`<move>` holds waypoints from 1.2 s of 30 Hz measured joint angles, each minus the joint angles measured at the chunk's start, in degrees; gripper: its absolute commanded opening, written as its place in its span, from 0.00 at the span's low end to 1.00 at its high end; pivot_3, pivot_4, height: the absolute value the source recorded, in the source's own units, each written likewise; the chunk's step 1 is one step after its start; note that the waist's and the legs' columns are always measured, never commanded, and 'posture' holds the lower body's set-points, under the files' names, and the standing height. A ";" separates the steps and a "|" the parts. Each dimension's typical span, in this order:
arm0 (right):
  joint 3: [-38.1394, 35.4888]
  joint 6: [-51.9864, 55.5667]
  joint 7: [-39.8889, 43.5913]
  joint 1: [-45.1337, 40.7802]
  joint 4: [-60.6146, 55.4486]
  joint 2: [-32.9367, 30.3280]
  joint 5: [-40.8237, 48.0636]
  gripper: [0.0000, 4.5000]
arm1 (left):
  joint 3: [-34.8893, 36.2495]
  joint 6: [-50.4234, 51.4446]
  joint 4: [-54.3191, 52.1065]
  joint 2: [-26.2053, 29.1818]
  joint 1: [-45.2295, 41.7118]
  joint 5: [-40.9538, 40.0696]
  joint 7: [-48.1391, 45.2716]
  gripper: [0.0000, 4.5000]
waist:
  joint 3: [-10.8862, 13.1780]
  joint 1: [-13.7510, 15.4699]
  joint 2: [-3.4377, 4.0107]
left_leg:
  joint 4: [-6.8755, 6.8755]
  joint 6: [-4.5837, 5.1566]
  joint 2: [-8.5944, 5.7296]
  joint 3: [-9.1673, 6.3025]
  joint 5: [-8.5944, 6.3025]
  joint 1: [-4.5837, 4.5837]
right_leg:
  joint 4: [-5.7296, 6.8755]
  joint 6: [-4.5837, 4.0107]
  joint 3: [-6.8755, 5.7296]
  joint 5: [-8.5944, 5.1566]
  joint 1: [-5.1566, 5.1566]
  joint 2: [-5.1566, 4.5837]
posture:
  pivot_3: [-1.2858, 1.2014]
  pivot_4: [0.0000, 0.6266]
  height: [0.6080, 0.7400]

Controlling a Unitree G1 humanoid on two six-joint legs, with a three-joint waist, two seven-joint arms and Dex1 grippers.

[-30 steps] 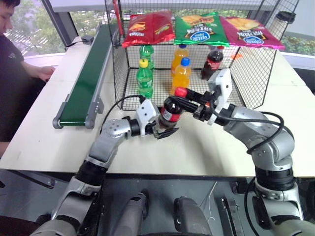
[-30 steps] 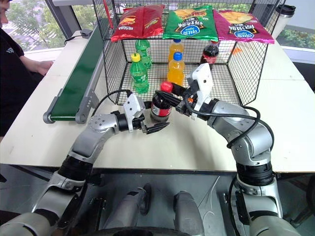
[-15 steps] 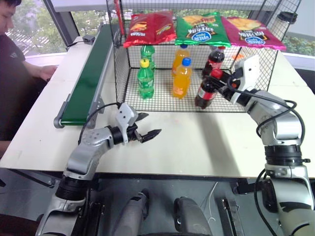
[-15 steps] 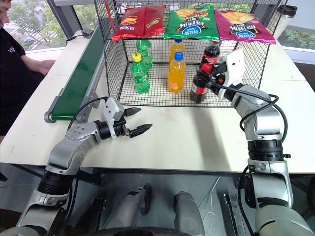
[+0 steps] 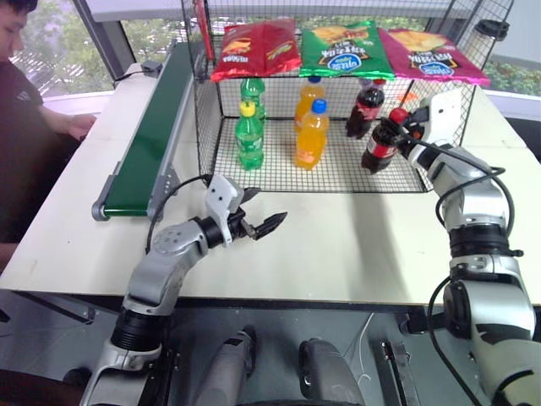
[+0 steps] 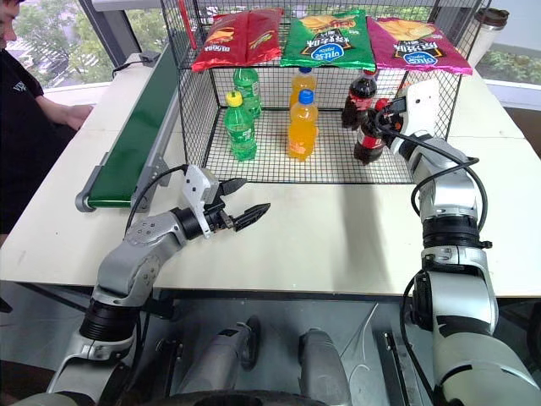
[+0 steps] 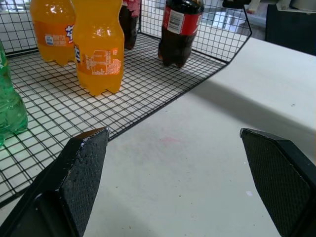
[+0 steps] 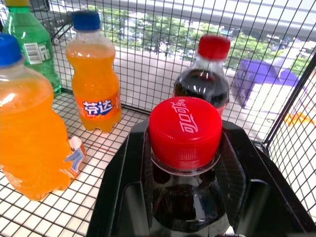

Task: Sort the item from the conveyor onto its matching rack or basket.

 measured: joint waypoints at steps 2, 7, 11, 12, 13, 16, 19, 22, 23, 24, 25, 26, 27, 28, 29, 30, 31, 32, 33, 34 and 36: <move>0.00 -0.27 0.09 -0.77 0.92 0.12 -0.15 0.25 | -0.04 -0.01 0.00 -0.05 -0.01 0.00 0.02 0.98 | 0.00 -0.01 0.00 | 0.00 0.00 0.00 0.00 0.00 0.00 | 0.00 0.00 0.01 0.00 0.00 0.00 | 0.52 0.24 0.98; -0.14 -0.62 0.58 -1.29 1.43 0.13 -0.33 0.81 | -0.10 -0.01 0.00 -0.15 -0.02 0.01 0.09 1.00 | 0.00 -0.01 0.01 | 0.00 0.00 0.00 0.00 0.00 0.02 | 0.00 0.00 0.01 0.00 0.01 0.01 | 0.52 0.24 0.98; -0.21 -0.66 0.73 -1.37 1.41 0.13 -0.34 0.99 | -0.13 0.00 0.00 -0.36 -0.02 0.01 0.14 1.00 | 0.00 -0.01 0.01 | 0.00 0.00 0.00 0.00 0.00 0.05 | 0.01 0.00 0.01 0.00 0.04 0.01 | 0.52 0.24 0.98; -0.22 -0.63 0.76 -1.37 1.40 0.12 -0.34 0.99 | -0.13 -0.01 0.00 -0.36 -0.02 0.02 0.17 1.00 | 0.00 -0.01 0.01 | 0.01 0.00 0.00 0.00 0.00 0.05 | 0.02 0.00 0.01 0.00 0.04 0.01 | 0.52 0.24 0.98; -0.22 -0.54 0.82 -1.37 1.36 0.12 -0.35 0.99 | -0.13 0.00 0.00 -0.38 -0.02 0.02 0.26 1.00 | 0.00 -0.01 0.01 | 0.01 0.00 0.00 0.00 0.00 0.05 | 0.02 -0.01 0.01 0.00 0.04 0.01 | 0.52 0.24 0.98; -0.30 0.41 1.02 -1.27 0.65 0.07 -0.31 0.99 | -0.14 -0.01 0.00 -0.46 -0.02 0.05 0.48 1.00 | 0.00 0.00 0.01 | 0.01 0.00 0.00 0.00 0.00 0.05 | 0.02 -0.01 0.01 0.00 0.04 0.00 | 0.52 0.24 0.98; -0.62 2.16 1.06 -0.34 -2.66 -0.23 -0.25 0.99 | -0.14 -0.01 0.00 -0.43 -0.02 0.05 0.56 1.00 | 0.00 0.02 0.01 | 0.01 0.00 0.00 0.00 0.00 0.05 | 0.02 -0.01 0.02 0.00 0.04 0.00 | 0.52 0.24 0.98; -1.28 4.71 1.12 1.89 -7.28 -0.80 -0.08 0.99 | -0.12 -0.01 -0.01 -0.32 -0.01 0.07 0.64 1.00 | -0.01 0.15 0.01 | 0.01 0.00 0.00 -0.01 0.00 0.05 | 0.02 -0.01 0.01 0.00 0.05 -0.01 | 0.52 0.24 0.98; -1.51 5.97 1.18 3.12 -9.19 -1.11 0.19 0.99 | -0.13 -0.02 -0.01 -0.33 -0.01 0.08 0.73 1.00 | -0.01 0.20 0.01 | 0.01 0.00 -0.01 -0.01 0.00 0.05 | 0.02 -0.01 0.01 0.00 0.05 -0.02 | 0.52 0.24 0.98; -1.86 8.03 1.35 5.07 -12.05 -1.64 0.72 0.99 | -0.09 -0.05 -0.03 -0.30 0.06 0.10 0.86 1.00 | -0.01 0.25 0.01 | 0.02 0.00 -0.01 -0.02 0.00 0.05 | 0.02 -0.01 0.01 0.00 0.06 -0.02 | 0.52 0.24 0.98; -2.29 9.64 1.47 6.68 -13.79 -1.95 1.28 0.99 | -0.10 -0.06 -0.02 -0.28 0.11 0.15 0.95 1.00 | -0.01 0.25 0.01 | 0.02 0.00 -0.01 -0.02 0.00 0.05 | 0.02 -0.01 0.01 -0.01 0.06 -0.03 | 0.52 0.24 0.98; -3.15 11.46 1.69 9.00 -16.18 -2.16 2.10 0.99 | -0.10 -0.15 -0.03 -0.33 0.21 0.23 0.99 1.00 | -0.01 0.31 0.01 | 0.02 0.00 -0.01 -0.03 -0.01 0.05 | 0.02 -0.01 0.01 -0.01 0.07 -0.04 | 0.52 0.24 0.98; -4.11 13.51 2.16 11.81 -19.02 -2.26 3.51 0.99 | -0.08 -0.25 -0.01 -0.32 0.34 0.35 1.04 1.00 | -0.01 0.34 0.01 | 0.02 0.00 -0.01 -0.04 -0.01 0.05 | 0.02 -0.01 0.01 -0.01 0.07 -0.04 | 0.52 0.24 0.98; -4.43 15.15 2.69 13.94 -20.92 -2.26 4.59 0.99 | -0.02 -0.27 0.04 -0.25 0.54 0.45 1.13 1.00 | -0.02 0.25 0.01 | 0.02 0.00 0.00 -0.03 -0.01 0.05 | 0.02 -0.01 0.02 -0.01 0.07 -0.05 | 0.52 0.24 0.98; -4.69 17.17 3.24 16.23 -23.21 -2.12 6.07 0.99 | -0.03 -0.28 0.07 -0.26 0.69 0.50 1.20 1.00 | -0.02 0.20 0.02 | 0.03 0.01 0.00 -0.03 -0.01 0.05 | 0.02 -0.02 0.02 -0.01 0.06 -0.05 | 0.52 0.24 0.98; -4.75 18.32 3.67 17.73 -24.75 -2.00 6.88 0.99 | -0.13 -0.42 0.20 -0.30 0.73 0.63 1.24 1.00 | -0.03 -0.01 0.05 | 0.04 0.01 0.00 -0.01 -0.01 0.06 | 0.03 -0.02 0.03 -0.01 0.05 -0.05 | 0.52 0.24 0.98; -4.98 19.00 3.98 20.12 -27.30 -1.67 7.59 0.99 | -0.26 -1.00 0.48 -0.36 0.81 1.07 1.26 1.00 | -0.07 -0.04 0.06 | 0.03 0.01 0.01 -0.01 -0.01 0.09 | 0.03 -0.02 0.03 -0.01 0.08 -0.04 | 0.52 0.24 0.98; -4.94 19.37 4.36 23.89 -30.77 -0.54 8.27 0.99 | -0.22 -2.00 1.27 -0.32 1.00 1.93 1.67 1.00 | -0.10 0.02 0.05 | 0.01 0.00 0.04 -0.03 -0.02 0.22 | 0.03 -0.02 0.03 -0.01 0.20 -0.03 | 0.52 0.24 0.98; -4.36 19.67 4.69 26.60 -32.55 0.66 8.64 0.99 | -0.16 -2.72 2.13 -0.31 1.08 2.60 2.21 1.00 | -0.11 0.04 0.06 | -0.02 0.00 0.05 -0.04 -0.03 0.31 | 0.03 -0.03 0.06 -0.02 0.27 -0.03 | 0.52 0.24 0.98; -3.58 19.85 5.02 29.37 -34.11 2.17 9.08 0.99 | -0.09 -3.48 3.01 -0.37 1.19 3.30 2.77 1.00 | -0.12 0.06 0.08 | -0.04 -0.01 0.05 -0.04 -0.03 0.34 | 0.03 -0.08 0.06 -0.05 0.28 -0.03 | 0.52 0.24 0.98; -1.32 20.13 5.48 33.96 -36.53 5.82 10.11 0.99 | -0.02 -4.54 4.60 -0.53 1.38 4.41 3.97 1.00 | -0.09 -0.04 0.12 | -0.02 -0.01 0.05 -0.01 -0.03 0.35 | 0.05 -0.21 0.07 -0.12 0.26 -0.03 | 0.52 0.24 0.98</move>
